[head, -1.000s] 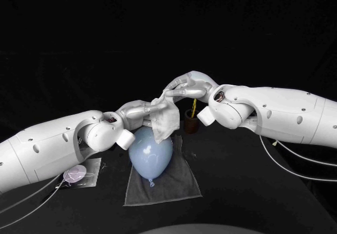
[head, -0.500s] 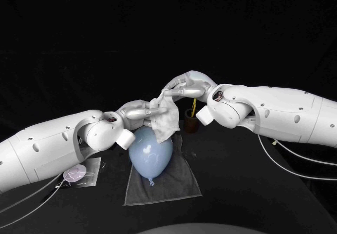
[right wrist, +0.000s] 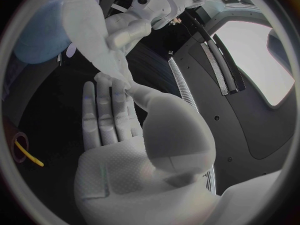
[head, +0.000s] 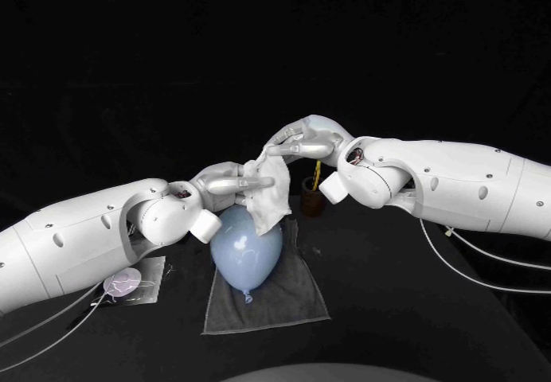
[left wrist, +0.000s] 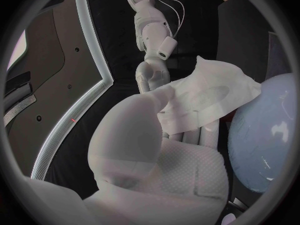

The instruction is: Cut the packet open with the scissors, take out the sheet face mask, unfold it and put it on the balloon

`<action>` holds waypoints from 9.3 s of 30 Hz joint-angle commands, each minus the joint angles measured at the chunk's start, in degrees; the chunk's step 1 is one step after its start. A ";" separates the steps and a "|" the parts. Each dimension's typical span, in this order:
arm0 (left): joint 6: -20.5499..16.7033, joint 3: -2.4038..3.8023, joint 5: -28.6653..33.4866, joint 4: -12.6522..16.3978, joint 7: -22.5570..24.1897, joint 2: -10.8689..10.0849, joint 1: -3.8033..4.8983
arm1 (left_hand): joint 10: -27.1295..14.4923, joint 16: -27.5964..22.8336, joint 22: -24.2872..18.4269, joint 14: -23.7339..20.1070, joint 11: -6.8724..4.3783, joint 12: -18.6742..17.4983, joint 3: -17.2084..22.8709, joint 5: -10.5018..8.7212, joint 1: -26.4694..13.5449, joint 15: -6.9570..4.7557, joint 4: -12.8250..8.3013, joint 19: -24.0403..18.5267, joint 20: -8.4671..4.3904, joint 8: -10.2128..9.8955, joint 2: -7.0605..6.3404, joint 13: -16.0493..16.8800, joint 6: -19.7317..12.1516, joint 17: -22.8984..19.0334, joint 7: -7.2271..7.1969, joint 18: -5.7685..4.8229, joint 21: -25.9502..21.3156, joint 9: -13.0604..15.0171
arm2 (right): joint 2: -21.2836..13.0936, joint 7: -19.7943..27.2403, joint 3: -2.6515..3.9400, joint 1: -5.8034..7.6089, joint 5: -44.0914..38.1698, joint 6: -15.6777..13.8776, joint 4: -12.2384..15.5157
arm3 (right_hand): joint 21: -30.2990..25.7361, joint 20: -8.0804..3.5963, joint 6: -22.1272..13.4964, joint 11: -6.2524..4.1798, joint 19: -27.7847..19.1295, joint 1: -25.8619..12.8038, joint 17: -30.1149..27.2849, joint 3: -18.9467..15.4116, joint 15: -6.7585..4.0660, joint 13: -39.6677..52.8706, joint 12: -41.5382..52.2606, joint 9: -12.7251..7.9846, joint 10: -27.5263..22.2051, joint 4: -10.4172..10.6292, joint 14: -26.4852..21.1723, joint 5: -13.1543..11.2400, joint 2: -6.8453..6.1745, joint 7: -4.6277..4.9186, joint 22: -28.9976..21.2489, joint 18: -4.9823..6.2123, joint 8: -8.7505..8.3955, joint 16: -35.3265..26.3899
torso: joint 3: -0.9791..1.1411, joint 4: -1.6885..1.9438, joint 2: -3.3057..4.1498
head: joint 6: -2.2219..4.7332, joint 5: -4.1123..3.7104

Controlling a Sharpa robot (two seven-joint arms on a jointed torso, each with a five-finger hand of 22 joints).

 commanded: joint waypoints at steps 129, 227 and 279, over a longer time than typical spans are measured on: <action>-10.34 1.07 10.29 0.19 13.66 1.72 1.74 | 0.65 -6.98 0.24 -2.05 0.79 -5.04 5.59 -0.23 -2.49 1.17 -4.35 0.15 -0.36 2.30 3.65 -0.42 0.97 1.54 0.63 0.64 1.57 6.66 | -0.12 7.83 -0.01 -9.16 9.79 4.34 2.34 | -11.16 4.09 1.40 3.58 -8.85 3.65 -9.02 -6.70 3.87 -1.36 -9.00 -4.54 -6.48 -2.66 -8.87 0.11 6.03 3.36 -7.36 1.24 -14.21 -5.80 | 0.02 0.02 -0.01 | 1.17 1.72; -11.19 1.08 9.98 -2.18 13.85 1.51 1.74 | 0.67 -7.06 0.15 -1.25 0.78 -5.07 5.83 -0.22 -2.30 1.01 -4.61 0.31 -0.41 2.43 3.76 -0.43 0.78 1.81 0.73 0.76 1.56 7.25 | -2.87 7.53 -0.29 -9.26 7.99 9.17 3.00 | -8.29 1.83 -1.03 1.56 0.55 0.96 0.62 5.24 1.49 -0.48 -4.76 0.93 -1.50 2.64 -6.48 0.20 2.11 1.48 -5.78 1.38 -3.75 3.22 | -0.02 0.04 0.01 | 0.66 1.91; -16.10 0.61 -16.29 -9.99 16.48 6.65 1.46 | 0.77 -8.13 -0.08 -1.90 0.82 -5.06 6.05 -0.22 -2.10 1.24 -5.12 -0.40 -0.25 2.55 3.41 -0.43 0.79 1.85 0.72 0.60 1.17 8.02 | -5.19 7.34 0.68 -6.05 2.36 -5.43 8.65 | -1.62 -2.23 5.34 -3.45 6.81 -1.67 3.98 -0.35 -3.06 3.69 0.90 4.52 8.66 -1.50 3.43 0.23 -4.27 -3.68 -2.04 1.30 2.93 8.63 | -0.02 0.02 -0.06 | 2.51 2.49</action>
